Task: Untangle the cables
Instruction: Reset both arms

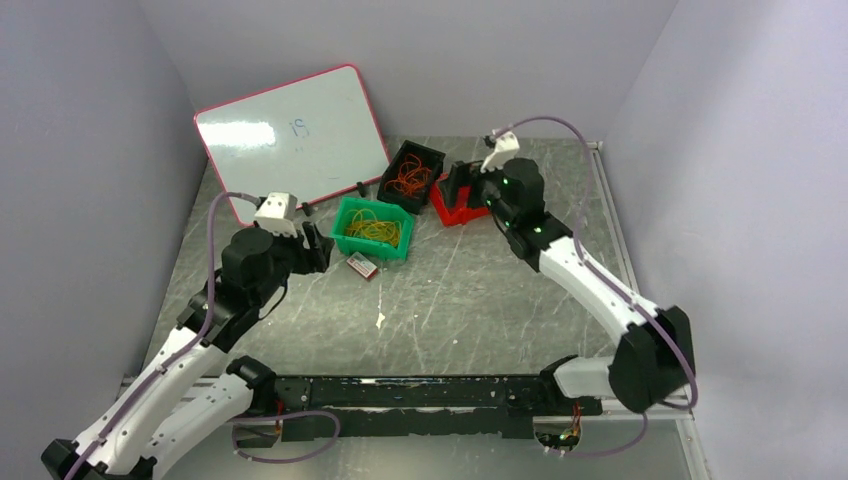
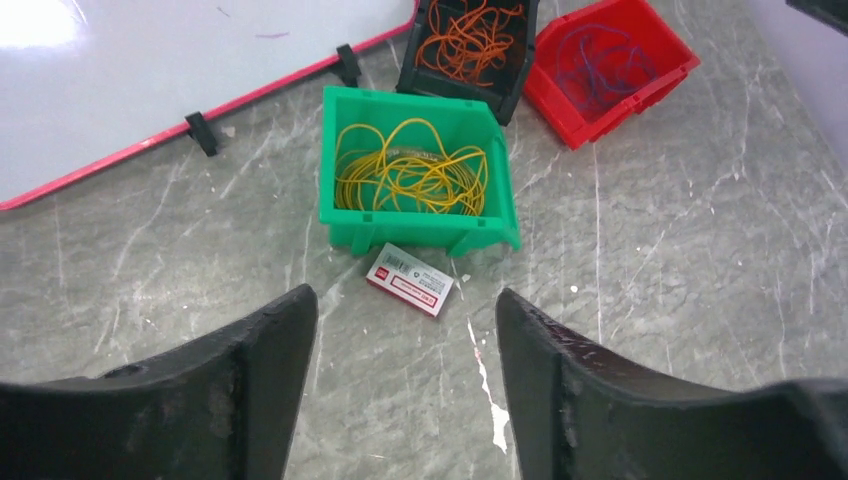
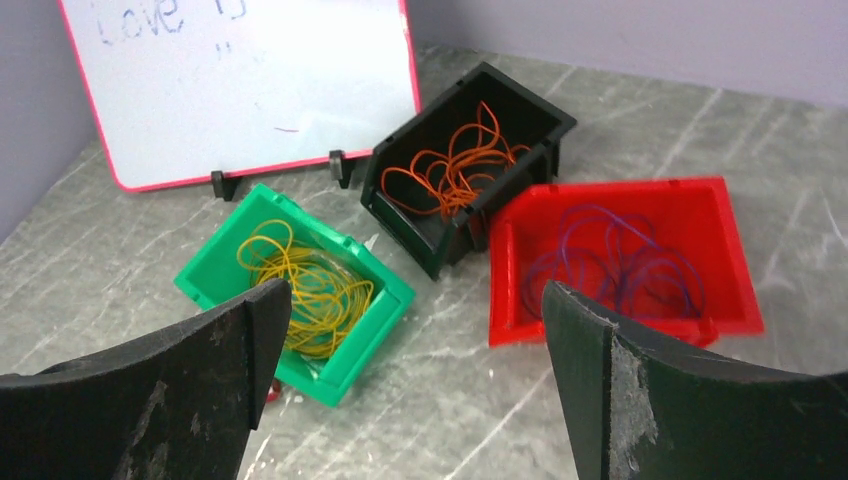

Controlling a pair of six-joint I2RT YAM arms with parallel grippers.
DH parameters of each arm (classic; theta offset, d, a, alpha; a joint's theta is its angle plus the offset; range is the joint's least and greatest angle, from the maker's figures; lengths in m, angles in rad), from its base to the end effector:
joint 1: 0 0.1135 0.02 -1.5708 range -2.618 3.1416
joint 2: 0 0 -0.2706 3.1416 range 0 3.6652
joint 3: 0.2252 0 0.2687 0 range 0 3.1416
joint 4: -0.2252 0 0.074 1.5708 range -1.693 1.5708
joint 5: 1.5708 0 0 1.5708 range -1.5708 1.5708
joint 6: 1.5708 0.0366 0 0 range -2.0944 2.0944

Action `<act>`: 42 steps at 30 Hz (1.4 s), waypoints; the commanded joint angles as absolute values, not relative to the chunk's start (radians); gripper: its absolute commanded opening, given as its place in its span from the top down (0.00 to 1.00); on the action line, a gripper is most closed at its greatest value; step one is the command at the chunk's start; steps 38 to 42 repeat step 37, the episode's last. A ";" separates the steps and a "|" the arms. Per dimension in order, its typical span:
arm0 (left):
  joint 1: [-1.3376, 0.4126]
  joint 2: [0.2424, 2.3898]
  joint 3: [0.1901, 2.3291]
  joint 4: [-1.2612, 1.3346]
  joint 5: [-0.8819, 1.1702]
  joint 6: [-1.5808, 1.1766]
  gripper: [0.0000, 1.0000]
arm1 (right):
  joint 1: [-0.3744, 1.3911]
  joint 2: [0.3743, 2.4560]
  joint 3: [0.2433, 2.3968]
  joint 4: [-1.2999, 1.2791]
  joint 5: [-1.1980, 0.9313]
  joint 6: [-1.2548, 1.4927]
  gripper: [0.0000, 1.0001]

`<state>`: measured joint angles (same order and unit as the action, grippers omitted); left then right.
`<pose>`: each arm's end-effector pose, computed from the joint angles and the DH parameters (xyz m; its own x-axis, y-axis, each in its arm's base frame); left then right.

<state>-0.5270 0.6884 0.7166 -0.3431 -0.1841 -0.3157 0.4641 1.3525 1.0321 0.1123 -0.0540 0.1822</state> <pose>0.1552 -0.0826 0.3187 -0.3613 -0.1429 -0.9214 0.2439 0.9393 -0.2413 0.3005 0.1526 0.3293 -0.2712 0.0666 -0.9602 -0.4525 0.8717 0.1883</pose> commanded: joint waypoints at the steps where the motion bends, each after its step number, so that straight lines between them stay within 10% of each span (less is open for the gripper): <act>1: -0.520 0.646 0.764 -0.346 -0.235 -0.338 0.23 | 0.460 1.206 0.936 0.078 0.076 0.260 0.00; 6: -0.520 0.576 0.745 -0.391 -0.301 -0.387 0.03 | 0.460 0.989 0.800 -0.013 0.199 0.338 0.00; 42: -0.576 0.348 0.706 -0.599 -0.506 -0.528 0.00 | 0.460 0.467 0.644 -0.390 0.444 0.461 0.00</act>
